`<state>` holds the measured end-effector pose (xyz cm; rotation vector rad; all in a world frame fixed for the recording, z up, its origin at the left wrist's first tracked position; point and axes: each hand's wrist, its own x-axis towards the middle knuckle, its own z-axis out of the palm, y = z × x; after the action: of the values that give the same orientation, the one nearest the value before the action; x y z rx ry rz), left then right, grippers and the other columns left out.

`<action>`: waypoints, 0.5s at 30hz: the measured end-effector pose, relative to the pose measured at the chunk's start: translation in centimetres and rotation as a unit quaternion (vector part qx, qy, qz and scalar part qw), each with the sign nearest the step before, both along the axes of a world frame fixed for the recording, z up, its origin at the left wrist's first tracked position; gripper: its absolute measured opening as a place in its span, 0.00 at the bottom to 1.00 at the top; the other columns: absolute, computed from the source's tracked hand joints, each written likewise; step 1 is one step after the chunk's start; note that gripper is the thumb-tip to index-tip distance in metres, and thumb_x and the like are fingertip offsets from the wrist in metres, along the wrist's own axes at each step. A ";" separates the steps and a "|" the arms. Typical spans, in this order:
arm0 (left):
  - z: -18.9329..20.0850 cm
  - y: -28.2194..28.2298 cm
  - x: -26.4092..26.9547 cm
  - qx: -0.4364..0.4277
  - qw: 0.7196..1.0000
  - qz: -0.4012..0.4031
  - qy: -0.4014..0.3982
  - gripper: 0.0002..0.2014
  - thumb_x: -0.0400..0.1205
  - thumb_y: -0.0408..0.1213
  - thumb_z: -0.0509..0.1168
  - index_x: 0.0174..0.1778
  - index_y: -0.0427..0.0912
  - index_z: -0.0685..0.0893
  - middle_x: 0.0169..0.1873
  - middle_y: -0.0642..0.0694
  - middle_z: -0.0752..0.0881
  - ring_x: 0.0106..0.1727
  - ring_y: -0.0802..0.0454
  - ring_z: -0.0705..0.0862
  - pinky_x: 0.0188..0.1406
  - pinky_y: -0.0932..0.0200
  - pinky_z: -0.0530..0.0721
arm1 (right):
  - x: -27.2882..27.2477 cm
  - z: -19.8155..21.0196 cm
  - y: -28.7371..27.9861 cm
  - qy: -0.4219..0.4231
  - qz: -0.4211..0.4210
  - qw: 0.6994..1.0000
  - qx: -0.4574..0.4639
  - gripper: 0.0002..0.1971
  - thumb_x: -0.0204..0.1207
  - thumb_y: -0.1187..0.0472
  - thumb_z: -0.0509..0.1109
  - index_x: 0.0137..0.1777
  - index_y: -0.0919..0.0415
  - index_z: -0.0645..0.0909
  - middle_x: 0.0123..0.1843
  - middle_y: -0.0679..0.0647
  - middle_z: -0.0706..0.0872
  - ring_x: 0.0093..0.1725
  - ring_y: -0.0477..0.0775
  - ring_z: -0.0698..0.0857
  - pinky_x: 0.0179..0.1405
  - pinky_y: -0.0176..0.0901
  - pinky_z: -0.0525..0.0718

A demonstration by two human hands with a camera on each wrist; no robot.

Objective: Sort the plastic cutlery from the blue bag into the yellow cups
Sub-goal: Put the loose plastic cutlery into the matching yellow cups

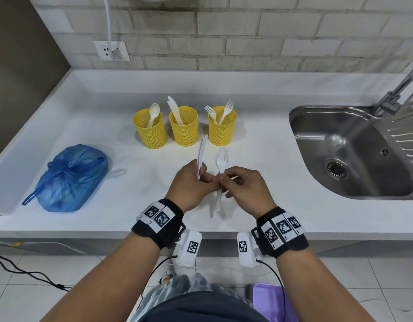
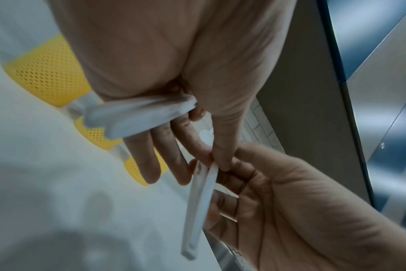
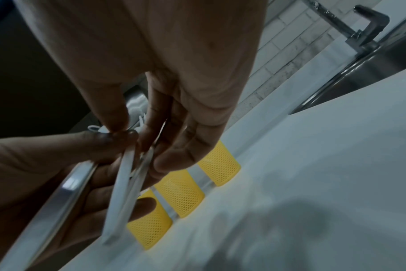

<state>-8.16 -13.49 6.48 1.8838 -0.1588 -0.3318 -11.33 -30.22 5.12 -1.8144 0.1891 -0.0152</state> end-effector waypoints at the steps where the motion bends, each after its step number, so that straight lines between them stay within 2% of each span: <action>1: 0.2 0.1 -0.1 0.007 1.000 -0.001 -0.006 0.24 0.76 0.39 0.80 0.39 0.45 0.65 0.35 0.42 0.93 0.37 0.58 0.88 0.48 0.50 0.81 | 0.0 0.0 0.1 -0.005 -0.005 1.000 0.006 0.06 0.80 0.63 0.76 0.43 0.62 0.90 0.35 0.57 0.91 0.33 0.54 0.90 0.36 0.45 0.89; 5: 1.4 0.5 -0.3 0.006 1.000 -0.006 -0.016 0.23 0.75 0.36 0.80 0.41 0.44 0.67 0.38 0.45 0.94 0.39 0.57 0.89 0.48 0.53 0.83 | 0.1 0.1 0.7 -0.010 -0.019 0.998 0.065 0.06 0.82 0.65 0.75 0.44 0.66 0.88 0.34 0.55 0.89 0.35 0.50 0.88 0.36 0.42 0.87; 8: 1.8 1.2 0.0 -0.034 0.999 0.010 0.003 0.21 0.77 0.33 0.78 0.43 0.43 0.68 0.42 0.45 0.93 0.44 0.47 0.94 0.52 0.42 0.91 | 0.4 0.5 1.1 -0.020 -0.022 0.995 0.093 0.08 0.82 0.67 0.74 0.41 0.60 0.88 0.36 0.55 0.91 0.35 0.51 0.88 0.38 0.43 0.87; 10: 2.1 1.9 0.5 -0.078 0.996 0.046 0.014 0.17 0.80 0.30 0.75 0.44 0.42 0.69 0.43 0.43 0.91 0.48 0.43 0.94 0.54 0.38 0.92 | 0.8 0.8 1.3 -0.024 -0.014 0.995 0.098 0.09 0.82 0.67 0.74 0.40 0.59 0.88 0.37 0.54 0.91 0.35 0.52 0.87 0.39 0.45 0.87; 12: 2.4 2.6 1.2 -0.104 0.992 0.070 0.004 0.15 0.81 0.28 0.73 0.43 0.40 0.70 0.46 0.41 0.92 0.51 0.42 0.94 0.53 0.39 0.93 | 1.2 1.1 1.7 -0.023 0.008 0.995 0.092 0.08 0.82 0.66 0.75 0.41 0.59 0.89 0.38 0.55 0.92 0.34 0.52 0.86 0.40 0.44 0.87; 15: 3.1 3.7 2.7 -0.109 0.991 0.081 -0.023 0.18 0.81 0.28 0.75 0.41 0.39 0.69 0.48 0.38 0.93 0.52 0.42 0.93 0.50 0.48 0.92 | 2.1 1.4 3.0 -0.027 0.046 0.996 0.074 0.07 0.82 0.65 0.74 0.41 0.61 0.88 0.45 0.64 0.93 0.34 0.51 0.86 0.39 0.41 0.86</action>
<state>-5.49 -9.80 9.54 1.6766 -0.0699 -0.1536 -9.24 -27.22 6.54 -1.6706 0.0666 0.0141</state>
